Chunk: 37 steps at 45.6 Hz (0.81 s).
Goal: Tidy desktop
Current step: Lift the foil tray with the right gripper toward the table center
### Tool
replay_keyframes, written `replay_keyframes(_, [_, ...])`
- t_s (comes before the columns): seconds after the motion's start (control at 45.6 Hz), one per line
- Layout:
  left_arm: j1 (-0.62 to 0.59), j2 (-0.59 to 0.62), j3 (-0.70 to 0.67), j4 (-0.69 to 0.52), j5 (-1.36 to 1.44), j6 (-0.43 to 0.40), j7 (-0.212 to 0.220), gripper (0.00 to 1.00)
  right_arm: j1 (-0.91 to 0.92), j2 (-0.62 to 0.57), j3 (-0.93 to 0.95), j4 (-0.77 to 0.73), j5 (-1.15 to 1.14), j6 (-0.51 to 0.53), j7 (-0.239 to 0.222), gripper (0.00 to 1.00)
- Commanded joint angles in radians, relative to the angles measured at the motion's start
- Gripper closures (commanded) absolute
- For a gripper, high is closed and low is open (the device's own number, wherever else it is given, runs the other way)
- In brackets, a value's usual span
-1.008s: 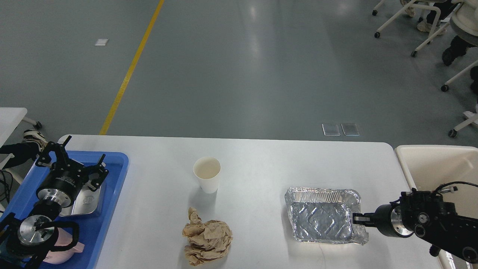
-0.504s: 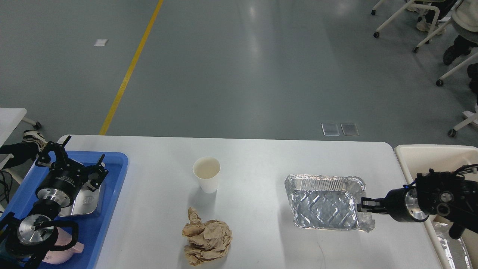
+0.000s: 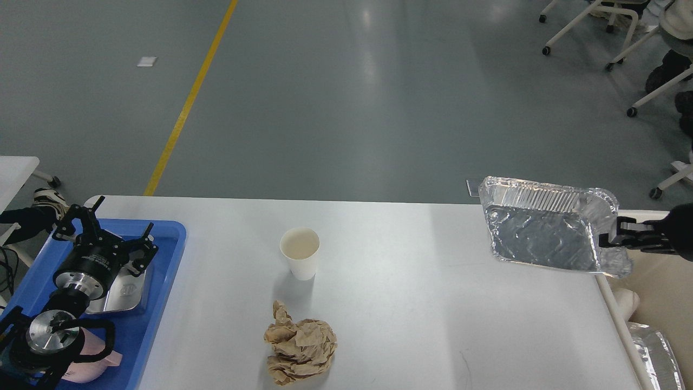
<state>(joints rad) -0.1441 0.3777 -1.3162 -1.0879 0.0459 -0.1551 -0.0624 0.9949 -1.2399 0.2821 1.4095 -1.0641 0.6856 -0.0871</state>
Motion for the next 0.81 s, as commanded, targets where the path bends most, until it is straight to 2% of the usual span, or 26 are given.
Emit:
replay_keyframes(0.0, [0.001,0.006,0.011,-0.001,0.000,0.002,-0.005,0.03,0.018,0.002,0.002,-0.004,0.003,-0.001,-0.002,1.00])
replay_keyframes(0.088, [-0.002,0.015,0.017,-0.001,0.000,0.005,-0.005,0.03,0.014,0.048,0.002,-0.012,0.004,-0.011,-0.017,1.00])
replay_keyframes(0.285, [0.008,0.030,0.023,-0.001,0.005,0.016,-0.008,0.03,0.030,0.266,-0.004,-0.069,0.004,-0.038,-0.046,1.00])
replay_keyframes(0.57, [-0.006,0.064,0.098,-0.004,0.011,0.068,-0.040,0.03,0.094,0.506,-0.026,-0.282,0.006,-0.038,-0.066,1.00])
replay_keyframes(0.789, [-0.008,0.064,0.098,-0.006,0.011,0.077,-0.040,0.03,0.108,0.645,-0.063,-0.349,0.006,-0.046,-0.141,1.00])
